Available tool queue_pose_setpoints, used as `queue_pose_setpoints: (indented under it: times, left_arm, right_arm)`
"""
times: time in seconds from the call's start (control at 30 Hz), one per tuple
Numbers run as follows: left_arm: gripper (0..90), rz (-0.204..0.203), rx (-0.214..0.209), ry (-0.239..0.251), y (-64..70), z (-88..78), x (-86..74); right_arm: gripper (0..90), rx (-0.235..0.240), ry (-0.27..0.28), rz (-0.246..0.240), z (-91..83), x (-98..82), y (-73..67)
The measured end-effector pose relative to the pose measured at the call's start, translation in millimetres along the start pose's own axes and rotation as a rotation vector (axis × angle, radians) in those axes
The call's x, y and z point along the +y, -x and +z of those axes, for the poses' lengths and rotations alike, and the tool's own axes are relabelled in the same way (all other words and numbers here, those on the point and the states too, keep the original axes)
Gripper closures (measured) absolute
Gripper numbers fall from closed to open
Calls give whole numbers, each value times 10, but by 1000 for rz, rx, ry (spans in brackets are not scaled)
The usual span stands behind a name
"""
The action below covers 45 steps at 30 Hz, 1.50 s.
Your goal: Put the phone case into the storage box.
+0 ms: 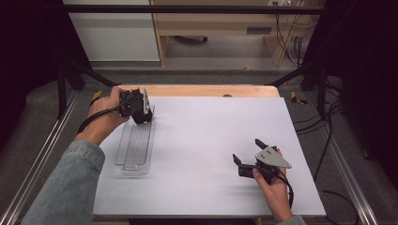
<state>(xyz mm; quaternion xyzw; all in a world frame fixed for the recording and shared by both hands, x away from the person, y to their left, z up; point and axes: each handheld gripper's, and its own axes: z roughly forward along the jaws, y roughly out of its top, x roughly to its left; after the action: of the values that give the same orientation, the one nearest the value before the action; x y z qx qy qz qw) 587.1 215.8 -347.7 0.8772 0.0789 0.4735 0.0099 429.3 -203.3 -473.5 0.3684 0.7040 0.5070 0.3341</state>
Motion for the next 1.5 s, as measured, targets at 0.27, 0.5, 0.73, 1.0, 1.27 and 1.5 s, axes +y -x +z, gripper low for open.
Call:
queue_pose_setpoints:
  times: [0.27,0.5,0.73,1.0,1.27,1.5]
  left_arm:
    - [856,4,-2,8,-14,20,3]
    - [856,-1,-9,6,-30,28,-3]
    - [856,3,-16,8,-50,52,8]
    - [856,14,-29,5,-88,33,7]
    - [857,20,-35,7,-108,-3,-28]
    - [856,28,-44,6,-97,30,-41]
  right_arm:
    - [38,1,-1,-2,5,-2,4]
    - [38,2,-3,1,8,-4,5]
    - [38,0,0,4,3,-1,9]
    - [38,-1,0,6,1,-1,16]
    - [39,-1,1,6,2,-1,10]
    - [38,2,-4,4,5,-6,5]
